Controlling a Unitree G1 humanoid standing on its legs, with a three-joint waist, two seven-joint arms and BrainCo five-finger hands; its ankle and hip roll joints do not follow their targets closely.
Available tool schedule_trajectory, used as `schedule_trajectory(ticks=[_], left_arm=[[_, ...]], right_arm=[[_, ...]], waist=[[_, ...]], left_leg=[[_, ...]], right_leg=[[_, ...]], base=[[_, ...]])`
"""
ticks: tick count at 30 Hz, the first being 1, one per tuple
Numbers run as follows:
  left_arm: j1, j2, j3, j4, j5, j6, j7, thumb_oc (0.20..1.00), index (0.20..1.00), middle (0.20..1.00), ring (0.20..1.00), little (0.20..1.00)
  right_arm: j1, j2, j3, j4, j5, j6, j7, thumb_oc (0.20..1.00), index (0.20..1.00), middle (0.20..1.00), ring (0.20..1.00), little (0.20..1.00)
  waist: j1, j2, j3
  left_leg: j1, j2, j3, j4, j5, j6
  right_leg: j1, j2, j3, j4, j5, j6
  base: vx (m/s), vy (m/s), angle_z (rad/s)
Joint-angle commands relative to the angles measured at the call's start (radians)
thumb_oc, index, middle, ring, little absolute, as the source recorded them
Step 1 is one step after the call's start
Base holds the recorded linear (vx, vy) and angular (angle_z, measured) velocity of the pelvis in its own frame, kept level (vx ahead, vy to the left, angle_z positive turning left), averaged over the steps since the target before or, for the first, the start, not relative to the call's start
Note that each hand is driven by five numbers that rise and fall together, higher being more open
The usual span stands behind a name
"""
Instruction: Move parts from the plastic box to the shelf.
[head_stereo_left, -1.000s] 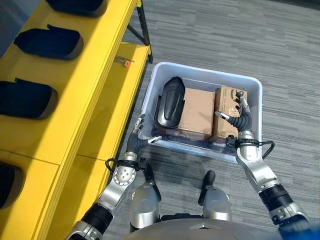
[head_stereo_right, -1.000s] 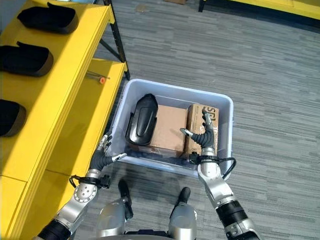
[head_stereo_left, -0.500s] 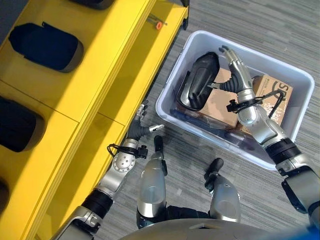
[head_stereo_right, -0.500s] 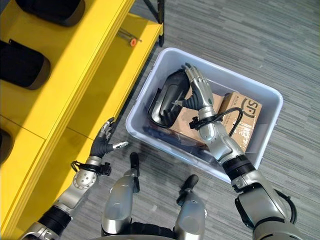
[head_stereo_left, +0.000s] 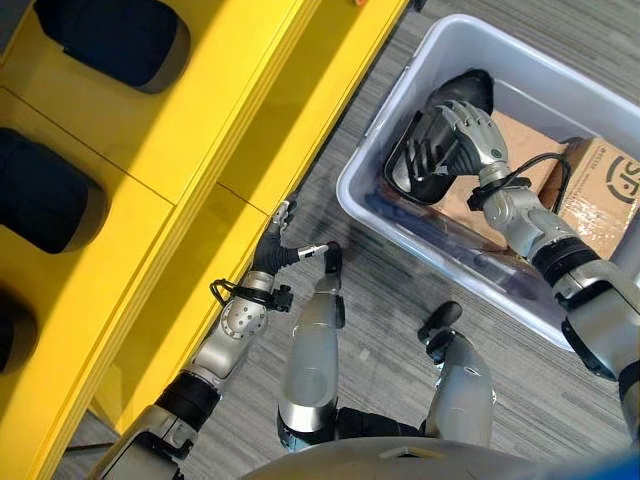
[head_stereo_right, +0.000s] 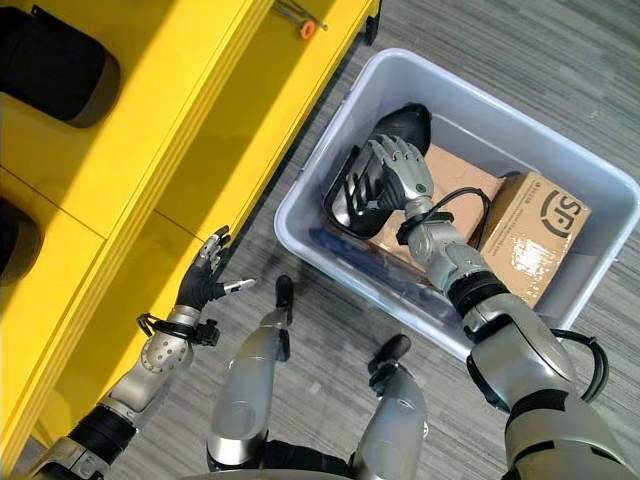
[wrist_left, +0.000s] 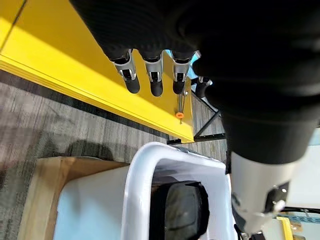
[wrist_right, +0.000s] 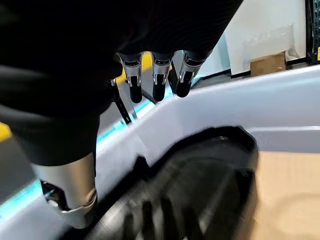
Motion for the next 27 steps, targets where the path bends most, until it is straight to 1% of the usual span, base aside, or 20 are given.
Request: schedule_trajectory(ticks=[1,2,3,5,7,8,10,11,15,17,18,19,21,23,24,25,27], left_arm=[[0.006,0.018,-0.027,-0.096,0.003,-0.067,-0.012,1.000,1.000,1.000,1.000,1.000],[0.006,0.018,-0.027,-0.096,0.003,-0.067,-0.012,1.000,1.000,1.000,1.000,1.000],[0.010,0.020,-0.038,-0.107,0.009,-0.065,-0.010,1.000,1.000,1.000,1.000,1.000],[0.012,0.015,-0.039,-0.108,0.004,-0.065,-0.005,1.000,1.000,1.000,1.000,1.000],[0.010,0.009,-0.042,-0.111,0.005,-0.056,-0.005,1.000,1.000,1.000,1.000,1.000],[0.012,0.008,-0.036,-0.122,0.007,-0.045,-0.009,1.000,1.000,1.000,1.000,1.000],[0.019,0.015,-0.036,-0.134,0.010,-0.040,0.005,1.000,1.000,1.000,1.000,1.000],[0.022,0.017,-0.033,-0.137,0.004,-0.039,0.007,1.000,1.000,1.000,1.000,1.000],[0.025,0.010,-0.033,-0.146,0.008,-0.039,0.001,1.000,1.000,1.000,1.000,1.000],[0.030,0.006,-0.030,-0.146,0.007,-0.045,-0.004,1.000,1.000,1.000,1.000,1.000],[0.030,0.006,-0.030,-0.146,0.006,-0.045,-0.005,1.000,1.000,1.000,1.000,1.000],[0.026,0.005,-0.031,-0.142,0.005,-0.045,0.001,1.000,1.000,1.000,1.000,1.000],[0.024,0.005,-0.030,-0.141,-0.001,-0.044,0.003,1.000,1.000,1.000,1.000,1.000],[0.022,0.007,-0.028,-0.138,0.005,-0.042,0.004,1.000,1.000,1.000,1.000,1.000],[0.019,0.006,-0.029,-0.132,0.000,-0.045,0.002,1.000,1.000,1.000,1.000,1.000],[0.015,0.003,-0.032,-0.126,0.003,-0.048,0.002,1.000,1.000,1.000,1.000,1.000],[0.009,0.002,-0.039,-0.120,0.018,-0.054,0.011,1.000,1.000,1.000,1.000,1.000]], right_arm=[[-0.070,-0.029,0.015,0.033,0.048,0.032,0.011,1.000,1.000,1.000,1.000,1.000],[-0.070,-0.029,0.015,0.033,0.048,0.032,0.011,1.000,1.000,1.000,1.000,1.000],[-0.087,-0.014,0.001,0.105,0.098,0.069,0.030,1.000,1.000,1.000,1.000,1.000],[-0.093,-0.012,-0.011,0.164,0.122,0.083,0.100,1.000,1.000,1.000,1.000,1.000],[-0.089,-0.009,-0.020,0.204,0.135,0.118,0.157,1.000,1.000,1.000,1.000,1.000],[-0.079,-0.012,-0.030,0.227,0.145,0.144,0.174,1.000,1.000,1.000,1.000,1.000],[-0.057,-0.021,-0.066,0.289,0.151,0.223,0.240,1.000,1.000,1.000,1.000,1.000],[-0.042,-0.023,-0.083,0.313,0.140,0.254,0.248,1.000,1.000,1.000,1.000,1.000],[0.005,-0.030,-0.129,0.352,0.151,0.282,0.255,1.000,1.000,1.000,1.000,1.000],[0.066,-0.032,-0.161,0.360,0.154,0.274,0.251,1.000,1.000,1.000,1.000,1.000],[0.070,-0.032,-0.162,0.360,0.154,0.273,0.247,1.000,1.000,1.000,1.000,1.000],[0.084,-0.031,-0.169,0.361,0.154,0.270,0.228,1.000,1.000,1.000,1.000,1.000],[0.101,-0.031,-0.178,0.356,0.164,0.280,0.224,1.000,1.000,1.000,1.000,1.000],[0.129,-0.027,-0.192,0.350,0.115,0.275,0.200,1.000,1.000,1.000,1.000,1.000],[0.136,-0.028,-0.187,0.349,0.097,0.265,0.172,1.000,1.000,1.000,1.000,1.000],[0.143,-0.028,-0.184,0.348,0.110,0.250,0.135,1.000,1.000,1.000,1.000,1.000],[0.142,-0.030,-0.183,0.337,0.167,0.199,0.062,1.000,1.000,1.000,1.000,1.000]], waist=[[0.016,0.039,-0.031],[0.016,0.039,-0.031],[0.026,0.047,-0.031],[0.029,0.054,-0.031],[0.030,0.057,-0.031],[0.030,0.058,-0.031],[0.027,0.062,-0.031],[0.026,0.062,-0.031],[0.014,0.059,-0.031],[0.000,0.054,-0.031],[-0.001,0.053,-0.031],[-0.007,0.051,-0.031],[-0.012,0.048,-0.031],[-0.021,0.045,-0.031],[-0.024,0.044,-0.031],[-0.026,0.043,-0.031],[-0.031,0.042,-0.031]], left_leg=[[-0.033,0.015,-0.067,0.030,-0.064,-0.040],[-0.033,0.015,-0.067,0.030,-0.064,-0.040],[-0.043,0.009,-0.070,0.027,-0.063,-0.037],[-0.049,0.005,-0.069,0.021,-0.060,-0.035],[-0.053,0.004,-0.066,0.018,-0.059,-0.034],[-0.055,0.004,-0.063,0.018,-0.058,-0.032],[-0.052,0.005,-0.056,0.011,-0.056,-0.031],[-0.049,0.005,-0.052,0.007,-0.056,-0.030],[-0.028,0.010,-0.038,-0.003,-0.057,-0.029],[-0.003,0.017,-0.025,-0.016,-0.057,-0.030],[-0.001,0.017,-0.025,-0.016,-0.057,-0.030],[0.004,0.019,-0.020,-0.015,-0.058,-0.029],[0.009,0.020,-0.017,-0.014,-0.061,-0.029],[0.021,0.021,-0.012,-0.014,-0.063,-0.029],[0.025,0.022,-0.010,-0.013,-0.064,-0.029],[0.029,0.022,-0.009,-0.013,-0.064,-0.028],[0.032,0.024,-0.004,-0.013,-0.065,-0.027]], right_leg=[[-0.046,0.027,0.039,0.098,-0.047,0.001],[-0.046,0.027,0.039,0.098,-0.047,0.001],[-0.061,0.019,0.036,0.111,-0.048,0.002],[-0.073,0.015,0.036,0.120,-0.050,0.002],[-0.079,0.011,0.036,0.123,-0.051,0.002],[-0.084,0.008,0.037,0.127,-0.050,0.003],[-0.091,0.003,0.037,0.136,-0.051,0.004],[-0.091,0.002,0.036,0.134,-0.050,0.005],[-0.075,0.004,0.037,0.113,-0.039,0.008],[-0.053,0.012,0.039,0.084,-0.030,0.011],[-0.052,0.012,0.039,0.083,-0.029,0.011],[-0.046,0.014,0.041,0.074,-0.025,0.012],[-0.041,0.016,0.043,0.070,-0.024,0.013],[-0.029,0.023,0.047,0.055,-0.018,0.015],[-0.026,0.024,0.049,0.052,-0.015,0.016],[-0.019,0.026,0.049,0.045,-0.013,0.017],[-0.015,0.028,0.050,0.037,-0.008,0.018]], base=[[-0.01,-0.012,0.06],[0.00,0.000,0.00],[0.00,0.027,0.06],[-0.01,0.050,0.09],[-0.01,0.038,0.09],[0.00,0.028,0.06],[0.01,0.046,0.02],[0.00,0.046,0.01],[0.00,0.000,0.00],[0.00,0.000,0.00],[-0.01,-0.003,-0.03],[-0.01,-0.003,-0.03],[-0.01,-0.006,-0.05],[-0.02,-0.014,-0.06],[-0.01,-0.017,-0.07],[-0.01,-0.020,-0.09],[-0.01,-0.016,-0.12]])
